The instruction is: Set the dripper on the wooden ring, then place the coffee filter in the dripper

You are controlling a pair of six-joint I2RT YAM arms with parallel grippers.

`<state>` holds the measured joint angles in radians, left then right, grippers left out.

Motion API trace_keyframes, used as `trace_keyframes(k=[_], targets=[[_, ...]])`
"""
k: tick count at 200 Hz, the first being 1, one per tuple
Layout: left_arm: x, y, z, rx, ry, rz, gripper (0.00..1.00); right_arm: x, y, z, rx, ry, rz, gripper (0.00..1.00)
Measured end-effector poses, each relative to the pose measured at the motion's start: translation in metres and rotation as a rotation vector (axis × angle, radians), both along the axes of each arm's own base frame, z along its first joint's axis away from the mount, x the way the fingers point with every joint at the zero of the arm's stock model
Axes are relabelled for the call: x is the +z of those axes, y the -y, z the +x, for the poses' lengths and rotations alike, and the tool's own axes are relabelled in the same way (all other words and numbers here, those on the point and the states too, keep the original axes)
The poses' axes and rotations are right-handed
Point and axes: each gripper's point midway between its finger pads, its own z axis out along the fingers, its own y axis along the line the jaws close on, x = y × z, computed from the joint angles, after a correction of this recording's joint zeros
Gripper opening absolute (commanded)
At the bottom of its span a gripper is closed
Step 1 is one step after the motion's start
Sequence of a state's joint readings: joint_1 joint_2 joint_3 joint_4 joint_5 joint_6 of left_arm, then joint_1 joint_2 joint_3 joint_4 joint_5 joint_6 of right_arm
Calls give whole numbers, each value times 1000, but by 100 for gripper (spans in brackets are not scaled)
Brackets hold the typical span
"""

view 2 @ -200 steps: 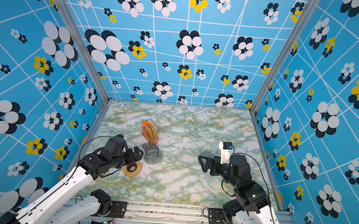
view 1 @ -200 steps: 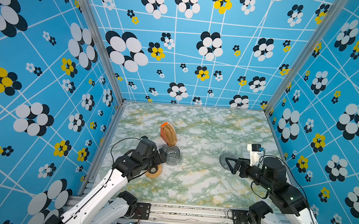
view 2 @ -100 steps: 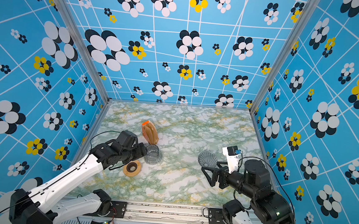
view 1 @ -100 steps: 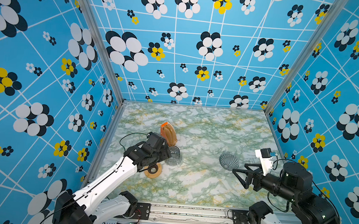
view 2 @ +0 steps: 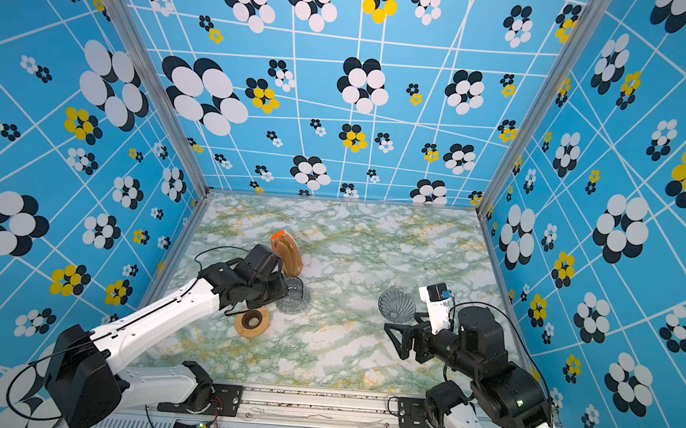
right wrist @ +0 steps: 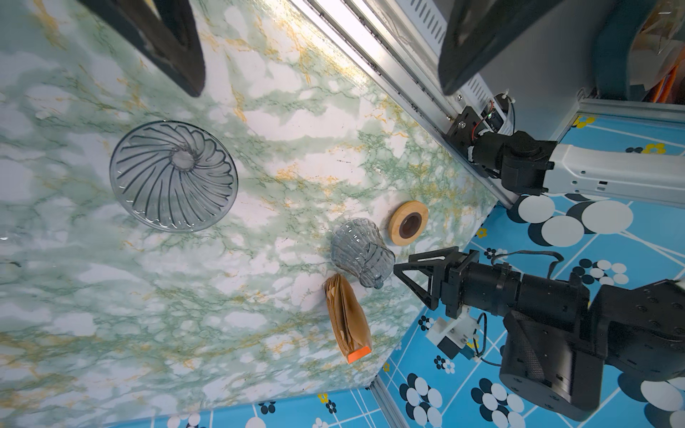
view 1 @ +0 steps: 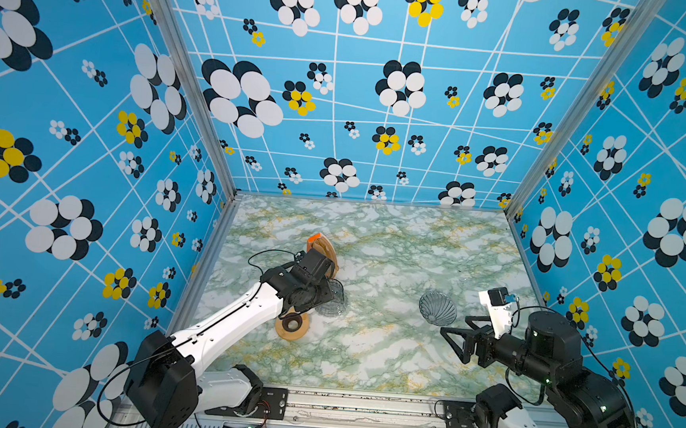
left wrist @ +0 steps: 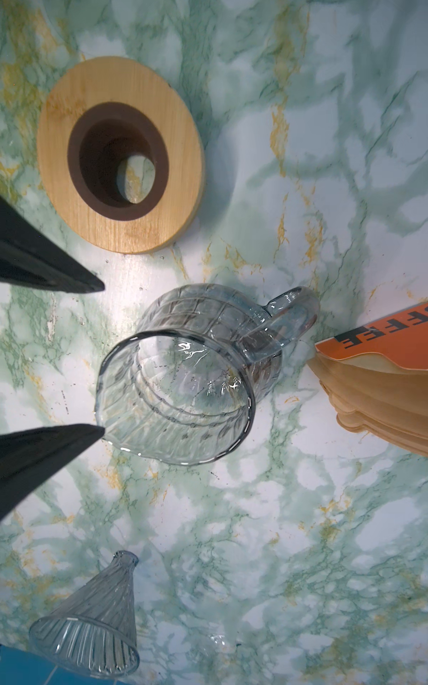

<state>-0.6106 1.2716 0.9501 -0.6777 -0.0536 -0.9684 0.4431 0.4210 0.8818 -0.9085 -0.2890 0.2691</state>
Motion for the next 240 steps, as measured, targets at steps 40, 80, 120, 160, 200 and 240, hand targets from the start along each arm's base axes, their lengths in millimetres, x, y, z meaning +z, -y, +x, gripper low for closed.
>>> trace_keyframes(k=[40, 80, 120, 160, 200, 240], targets=[[-4, 3, 5, -3, -6, 34, 44, 1, 2, 1, -9, 12, 0, 99], [0, 1, 10, 1, 5, 61, 44, 2, 1, 1, -9, 12, -1, 99], [0, -1, 11, 6, -10, 88, 44, 1, 2, 2, -13, 11, -4, 99], [-8, -2, 11, 2, -32, 107, 38, 1, 4, 4, -25, 13, -10, 99], [-12, -1, 11, -2, -41, 115, 33, 0, 5, 5, -36, 16, -16, 99], [-14, -1, 12, -2, -43, 116, 31, 0, 6, 5, -39, 16, -18, 99]])
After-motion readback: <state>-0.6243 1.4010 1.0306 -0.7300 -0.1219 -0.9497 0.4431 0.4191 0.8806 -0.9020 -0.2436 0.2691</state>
